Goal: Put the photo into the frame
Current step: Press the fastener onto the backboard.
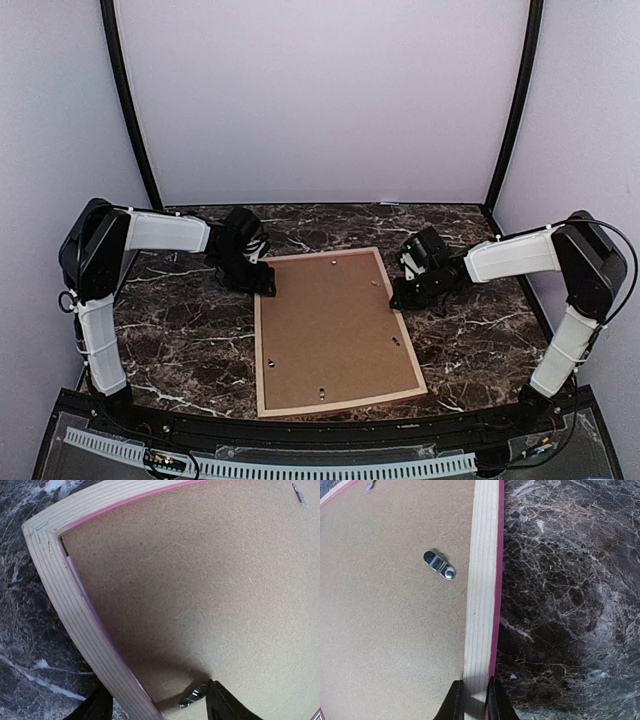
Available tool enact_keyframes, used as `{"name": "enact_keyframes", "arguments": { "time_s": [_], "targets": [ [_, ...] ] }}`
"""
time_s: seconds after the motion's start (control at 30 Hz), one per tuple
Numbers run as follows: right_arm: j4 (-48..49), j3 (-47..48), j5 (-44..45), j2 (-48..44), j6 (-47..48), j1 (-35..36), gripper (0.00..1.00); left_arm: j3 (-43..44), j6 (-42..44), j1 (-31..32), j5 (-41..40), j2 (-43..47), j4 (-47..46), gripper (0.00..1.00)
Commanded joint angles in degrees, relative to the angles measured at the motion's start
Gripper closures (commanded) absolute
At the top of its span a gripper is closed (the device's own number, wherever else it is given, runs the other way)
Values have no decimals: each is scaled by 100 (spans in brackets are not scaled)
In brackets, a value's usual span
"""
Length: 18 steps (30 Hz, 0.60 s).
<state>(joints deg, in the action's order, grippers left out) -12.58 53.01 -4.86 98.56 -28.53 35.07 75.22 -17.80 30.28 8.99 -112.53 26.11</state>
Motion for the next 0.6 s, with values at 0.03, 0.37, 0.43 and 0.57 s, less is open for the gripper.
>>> {"name": "enact_keyframes", "arguments": {
  "time_s": [0.03,0.37,0.43,0.57],
  "targets": [
    [-117,-151,-309,170,1,24,100,0,-78,-30,22,-235,-8,38],
    [-85,-182,-331,183,-3,26,100,-130,-151,-49,95,-230,-32,56],
    [-84,-186,-327,181,-5,26,100,-157,-160,-50,118,-219,-43,58],
    [-73,-186,-338,189,-3,26,100,-206,-175,-49,178,-175,-23,60]
  ]
}}
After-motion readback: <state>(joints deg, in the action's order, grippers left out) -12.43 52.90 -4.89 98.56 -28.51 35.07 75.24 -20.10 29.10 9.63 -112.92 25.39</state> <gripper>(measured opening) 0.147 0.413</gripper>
